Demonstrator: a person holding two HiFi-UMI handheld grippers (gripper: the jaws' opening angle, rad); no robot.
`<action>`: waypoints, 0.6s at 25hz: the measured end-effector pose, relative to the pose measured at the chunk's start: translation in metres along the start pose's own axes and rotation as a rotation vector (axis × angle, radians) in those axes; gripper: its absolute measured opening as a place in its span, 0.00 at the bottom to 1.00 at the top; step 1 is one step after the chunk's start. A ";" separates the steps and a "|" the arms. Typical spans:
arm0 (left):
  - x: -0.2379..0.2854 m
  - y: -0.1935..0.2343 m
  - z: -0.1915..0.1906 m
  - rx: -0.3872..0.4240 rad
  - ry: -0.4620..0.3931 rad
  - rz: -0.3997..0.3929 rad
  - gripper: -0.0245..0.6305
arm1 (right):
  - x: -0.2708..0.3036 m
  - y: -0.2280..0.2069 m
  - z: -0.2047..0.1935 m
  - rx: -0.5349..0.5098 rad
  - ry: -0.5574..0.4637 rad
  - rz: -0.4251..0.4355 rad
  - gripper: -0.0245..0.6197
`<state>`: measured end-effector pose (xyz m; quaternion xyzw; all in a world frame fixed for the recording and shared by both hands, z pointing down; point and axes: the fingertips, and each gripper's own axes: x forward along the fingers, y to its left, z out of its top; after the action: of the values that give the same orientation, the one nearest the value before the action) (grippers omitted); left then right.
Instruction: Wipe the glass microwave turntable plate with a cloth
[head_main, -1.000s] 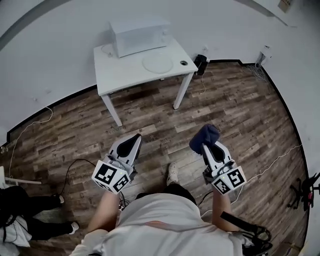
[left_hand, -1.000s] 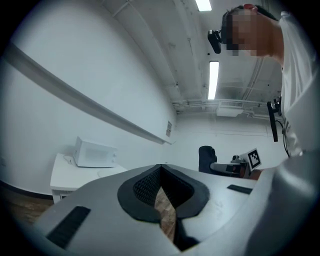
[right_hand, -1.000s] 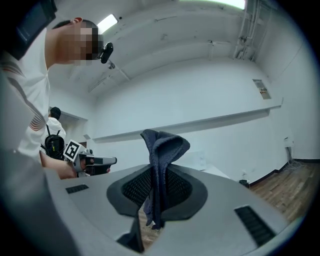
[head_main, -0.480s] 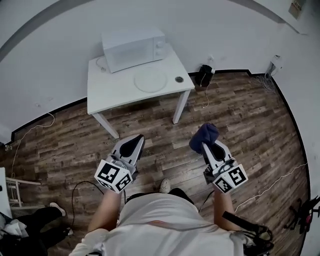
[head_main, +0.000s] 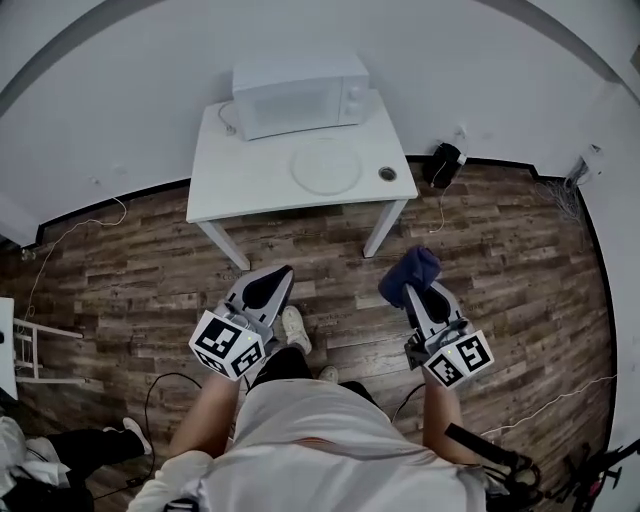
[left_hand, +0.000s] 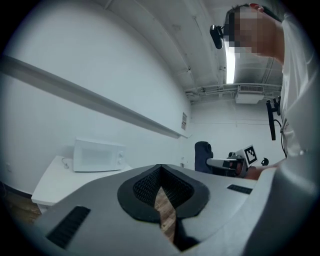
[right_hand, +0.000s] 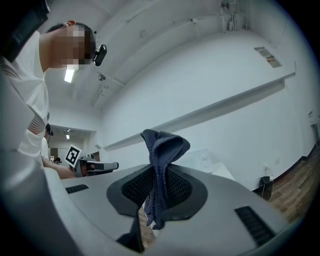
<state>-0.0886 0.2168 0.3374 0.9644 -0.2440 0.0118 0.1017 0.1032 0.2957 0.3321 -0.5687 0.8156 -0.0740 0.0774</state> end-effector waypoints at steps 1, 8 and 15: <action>0.007 0.009 -0.001 -0.008 -0.003 0.005 0.05 | 0.009 -0.005 0.000 -0.007 0.006 0.005 0.13; 0.073 0.081 0.004 -0.073 -0.061 0.007 0.05 | 0.091 -0.055 0.007 -0.019 0.034 0.033 0.13; 0.122 0.186 0.020 -0.105 -0.054 0.044 0.05 | 0.210 -0.095 0.007 -0.021 0.076 0.068 0.13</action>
<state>-0.0699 -0.0039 0.3623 0.9521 -0.2678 -0.0249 0.1452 0.1200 0.0659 0.3364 -0.5382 0.8375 -0.0846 0.0427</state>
